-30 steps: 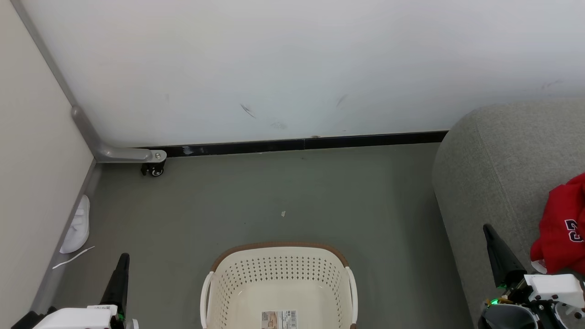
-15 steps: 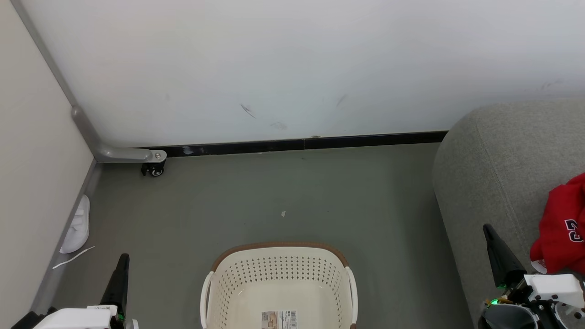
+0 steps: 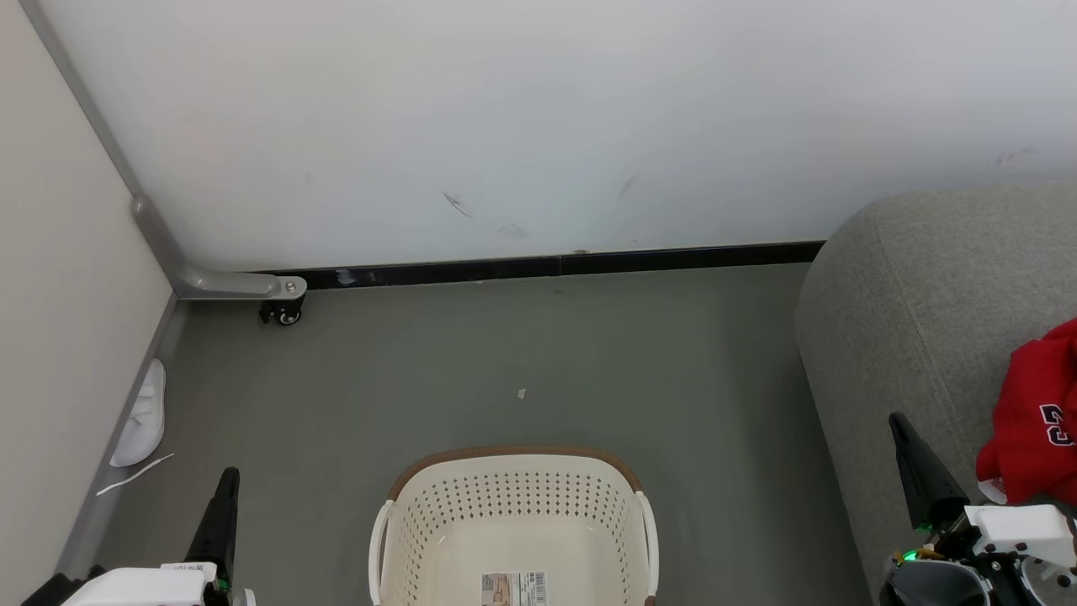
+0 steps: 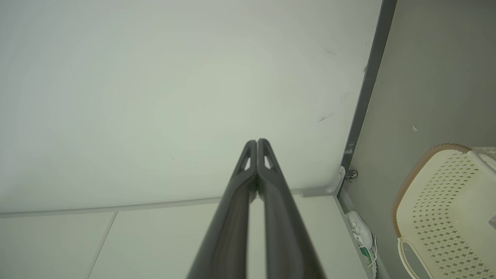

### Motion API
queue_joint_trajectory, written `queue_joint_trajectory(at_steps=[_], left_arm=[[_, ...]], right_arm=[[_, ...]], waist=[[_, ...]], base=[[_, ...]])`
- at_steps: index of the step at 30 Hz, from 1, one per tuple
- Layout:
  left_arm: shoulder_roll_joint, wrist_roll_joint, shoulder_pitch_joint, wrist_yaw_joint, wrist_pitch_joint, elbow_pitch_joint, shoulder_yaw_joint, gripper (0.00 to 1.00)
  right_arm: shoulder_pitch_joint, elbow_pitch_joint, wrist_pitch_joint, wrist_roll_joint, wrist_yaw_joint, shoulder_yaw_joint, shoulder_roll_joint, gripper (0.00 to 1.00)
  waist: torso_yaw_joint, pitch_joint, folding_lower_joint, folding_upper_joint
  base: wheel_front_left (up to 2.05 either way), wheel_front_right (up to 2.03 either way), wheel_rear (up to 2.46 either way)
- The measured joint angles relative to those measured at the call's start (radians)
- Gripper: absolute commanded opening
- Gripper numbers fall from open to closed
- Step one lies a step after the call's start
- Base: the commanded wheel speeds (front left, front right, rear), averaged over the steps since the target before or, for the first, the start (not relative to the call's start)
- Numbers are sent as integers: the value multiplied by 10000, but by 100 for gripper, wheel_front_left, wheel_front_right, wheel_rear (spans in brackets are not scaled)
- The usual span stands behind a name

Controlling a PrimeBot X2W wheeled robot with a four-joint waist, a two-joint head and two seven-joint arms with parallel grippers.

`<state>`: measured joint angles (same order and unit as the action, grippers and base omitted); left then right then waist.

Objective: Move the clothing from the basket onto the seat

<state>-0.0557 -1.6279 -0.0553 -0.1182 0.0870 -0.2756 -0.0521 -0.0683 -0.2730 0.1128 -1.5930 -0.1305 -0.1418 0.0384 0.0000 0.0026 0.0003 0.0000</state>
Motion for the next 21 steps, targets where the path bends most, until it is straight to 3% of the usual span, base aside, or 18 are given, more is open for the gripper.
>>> queue_joint_trajectory(at_steps=[21], left_arm=[[13,0,-1,-2,2,-10,-13,0]], right_arm=[[0,0,0,0,0,8,0,0]], waist=[[0,0,0,0]], base=[[0,0,0]])
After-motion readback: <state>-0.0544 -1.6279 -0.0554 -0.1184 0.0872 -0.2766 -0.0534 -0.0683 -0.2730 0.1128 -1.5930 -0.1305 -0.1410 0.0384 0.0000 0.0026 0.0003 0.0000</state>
